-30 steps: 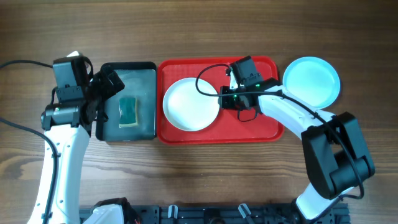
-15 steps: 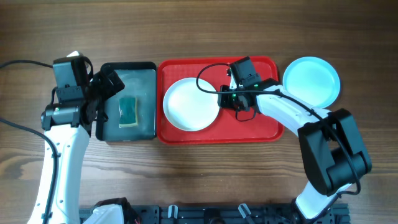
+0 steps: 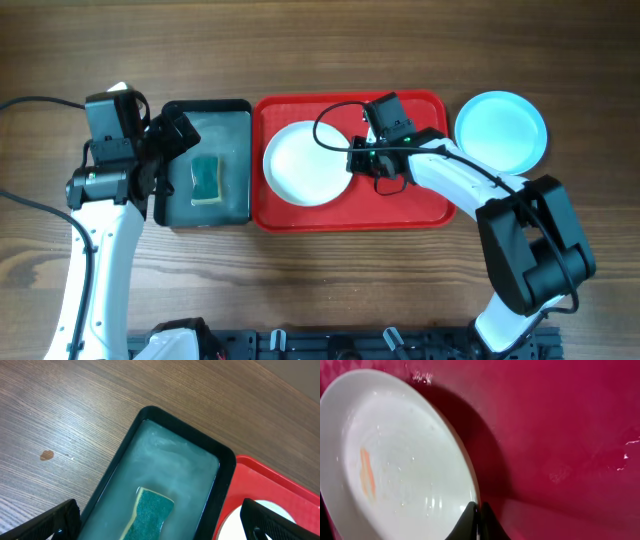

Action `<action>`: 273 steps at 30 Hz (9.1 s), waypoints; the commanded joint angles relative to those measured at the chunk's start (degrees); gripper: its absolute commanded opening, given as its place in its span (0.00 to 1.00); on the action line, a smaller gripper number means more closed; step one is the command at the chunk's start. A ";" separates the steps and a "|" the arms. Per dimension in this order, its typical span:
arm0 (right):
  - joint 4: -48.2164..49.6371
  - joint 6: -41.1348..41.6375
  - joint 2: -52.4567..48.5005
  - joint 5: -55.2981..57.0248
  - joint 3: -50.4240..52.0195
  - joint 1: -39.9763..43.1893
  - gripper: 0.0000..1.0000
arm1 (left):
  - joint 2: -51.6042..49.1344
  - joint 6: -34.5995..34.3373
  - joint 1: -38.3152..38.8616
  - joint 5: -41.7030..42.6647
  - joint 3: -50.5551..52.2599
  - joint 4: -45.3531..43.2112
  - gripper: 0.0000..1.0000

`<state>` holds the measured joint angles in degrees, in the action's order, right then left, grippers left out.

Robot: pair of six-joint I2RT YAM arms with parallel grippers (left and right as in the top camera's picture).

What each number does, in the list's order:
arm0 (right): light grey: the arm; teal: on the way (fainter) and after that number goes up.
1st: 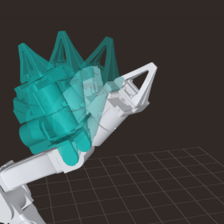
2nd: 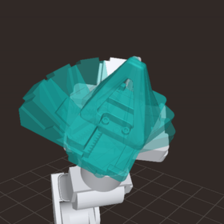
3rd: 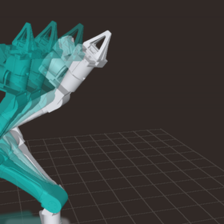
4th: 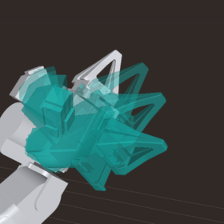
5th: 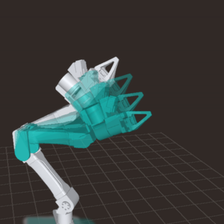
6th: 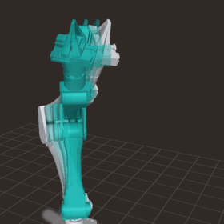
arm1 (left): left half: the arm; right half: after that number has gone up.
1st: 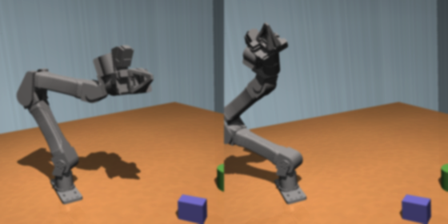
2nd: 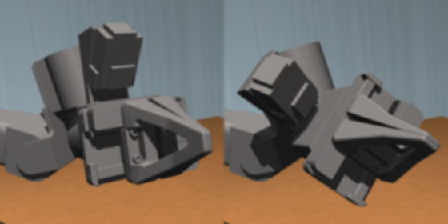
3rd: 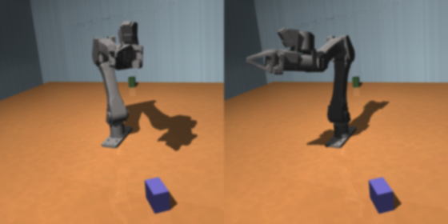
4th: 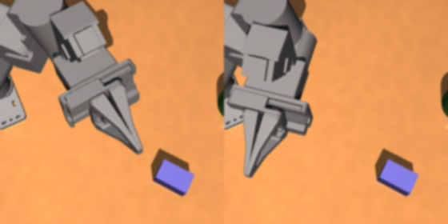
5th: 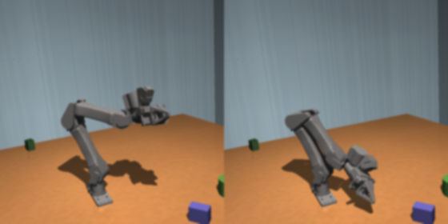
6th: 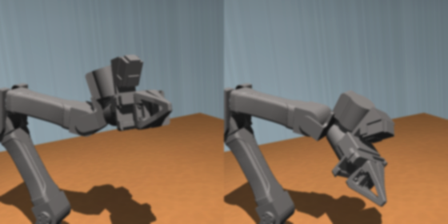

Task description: Clean dirty plates on tray and stack at the side

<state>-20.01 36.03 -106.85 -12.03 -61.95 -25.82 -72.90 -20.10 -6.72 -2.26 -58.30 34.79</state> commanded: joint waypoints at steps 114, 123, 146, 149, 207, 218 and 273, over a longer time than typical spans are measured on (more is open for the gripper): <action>-12.07 -22.27 -5.07 14.49 -11.43 4.68 0.04 | -0.02 -0.55 -0.15 0.24 -0.63 -0.02 1.00; -13.40 -18.67 -5.03 14.60 -11.54 5.55 0.12 | -0.02 -0.55 -0.15 0.24 -0.63 -0.02 1.00; -12.22 -21.07 -5.03 12.44 -11.54 5.55 0.04 | -0.02 -1.81 -0.15 11.87 -0.63 8.44 1.00; -12.22 -21.03 -5.03 12.41 -11.54 5.55 0.04 | 0.02 -1.81 -0.15 11.89 -0.63 8.83 1.00; -12.26 -21.05 -5.03 12.44 -11.54 5.55 0.04 | -24.83 15.26 6.71 -3.39 -0.42 4.81 0.31; -12.22 -21.05 -5.03 12.44 -11.54 5.55 0.05 | -29.42 15.43 6.71 -3.39 1.88 1.44 0.04; -12.20 -21.00 -5.03 12.00 -11.54 5.55 0.04 | -9.99 8.98 6.82 -3.41 0.35 0.74 0.04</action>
<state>-32.29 15.14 -112.40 0.45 -73.12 -20.51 -83.20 -10.39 0.25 -4.91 -57.93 35.79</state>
